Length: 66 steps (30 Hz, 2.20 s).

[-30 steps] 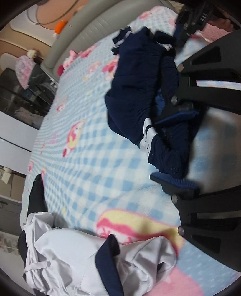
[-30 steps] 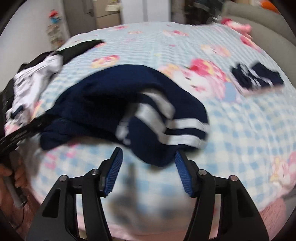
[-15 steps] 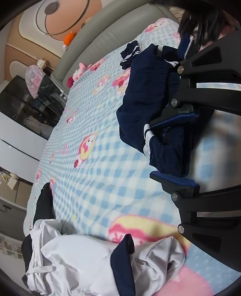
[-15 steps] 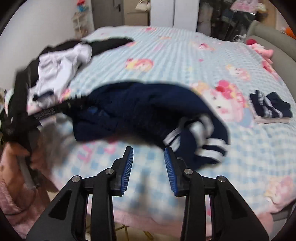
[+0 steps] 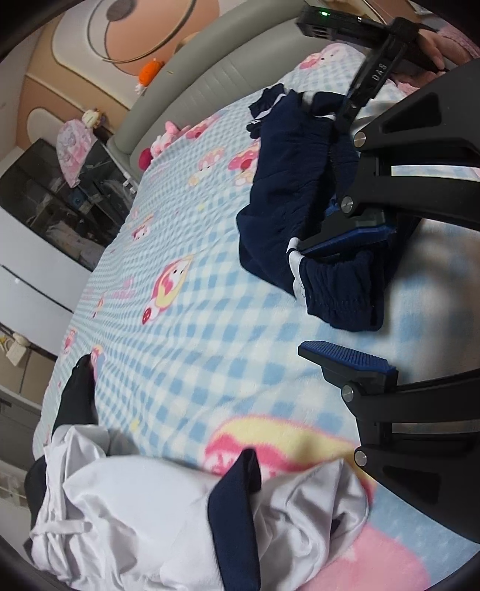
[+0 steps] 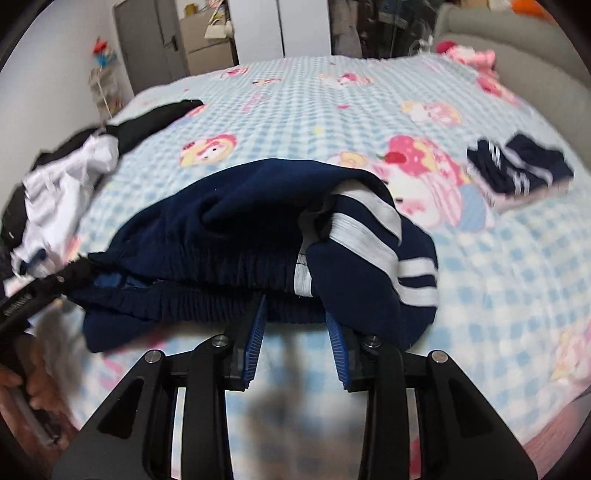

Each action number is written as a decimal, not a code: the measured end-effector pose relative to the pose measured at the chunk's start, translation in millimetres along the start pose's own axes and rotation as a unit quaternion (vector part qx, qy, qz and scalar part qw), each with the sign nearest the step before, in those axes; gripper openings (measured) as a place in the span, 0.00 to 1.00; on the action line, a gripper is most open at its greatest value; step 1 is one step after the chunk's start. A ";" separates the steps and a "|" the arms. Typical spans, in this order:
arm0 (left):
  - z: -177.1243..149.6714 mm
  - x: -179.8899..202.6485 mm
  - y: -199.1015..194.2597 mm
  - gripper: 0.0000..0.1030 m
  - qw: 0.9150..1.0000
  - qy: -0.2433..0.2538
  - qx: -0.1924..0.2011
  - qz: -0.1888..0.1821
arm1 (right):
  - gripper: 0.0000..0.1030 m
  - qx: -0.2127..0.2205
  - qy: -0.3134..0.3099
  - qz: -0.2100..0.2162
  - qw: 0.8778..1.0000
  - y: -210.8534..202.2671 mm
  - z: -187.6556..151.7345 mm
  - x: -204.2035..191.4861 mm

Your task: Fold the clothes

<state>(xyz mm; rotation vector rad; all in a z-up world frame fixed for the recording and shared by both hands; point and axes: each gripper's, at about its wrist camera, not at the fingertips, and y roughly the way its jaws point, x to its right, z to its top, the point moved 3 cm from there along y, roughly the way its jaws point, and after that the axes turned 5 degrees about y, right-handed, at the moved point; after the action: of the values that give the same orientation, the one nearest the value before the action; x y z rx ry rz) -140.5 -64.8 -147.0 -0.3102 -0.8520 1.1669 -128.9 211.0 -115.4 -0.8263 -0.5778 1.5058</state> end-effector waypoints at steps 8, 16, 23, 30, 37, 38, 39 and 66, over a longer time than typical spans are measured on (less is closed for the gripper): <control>-0.7 6.1 -3.4 0.48 0.998 0.038 0.004 0.044 | 0.31 0.006 0.002 -0.022 1.000 -9.5 -3.0 -3.0; -3.0 -9.7 3.8 0.48 0.999 0.005 -0.023 0.048 | 0.33 -0.038 0.016 -0.020 0.999 -3.7 -2.4 4.8; -5.8 -7.5 5.4 0.48 0.999 0.018 -0.029 0.042 | 0.33 -0.030 -0.063 -0.048 0.996 23.2 -5.8 -17.9; -11.2 -1.8 16.9 0.42 0.998 0.035 -0.044 0.042 | 0.39 0.024 -0.051 -0.047 0.997 16.7 26.7 -13.6; 15.1 21.5 2.3 0.23 0.997 0.053 -0.024 0.049 | 0.07 0.061 -0.015 -0.018 0.998 -12.6 89.3 -6.7; 32.6 29.3 -0.2 0.23 0.997 0.056 -0.013 0.043 | 0.06 0.066 -0.010 -0.013 0.998 -16.8 98.3 -5.7; 50.7 38.9 -3.7 0.23 0.997 0.064 -0.001 0.038 | 0.06 0.071 -0.005 -0.009 0.997 -21.0 107.2 -4.7; -39.6 48.0 -17.8 0.36 0.995 0.062 -0.071 0.030 | 0.14 -0.020 0.077 -0.029 0.996 -29.1 -36.4 55.0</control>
<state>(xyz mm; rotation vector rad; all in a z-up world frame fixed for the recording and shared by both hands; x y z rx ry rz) -93.4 -20.7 -141.7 -0.5236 -0.8225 1.1329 -81.3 264.4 -124.2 -0.9391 -0.5144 1.3692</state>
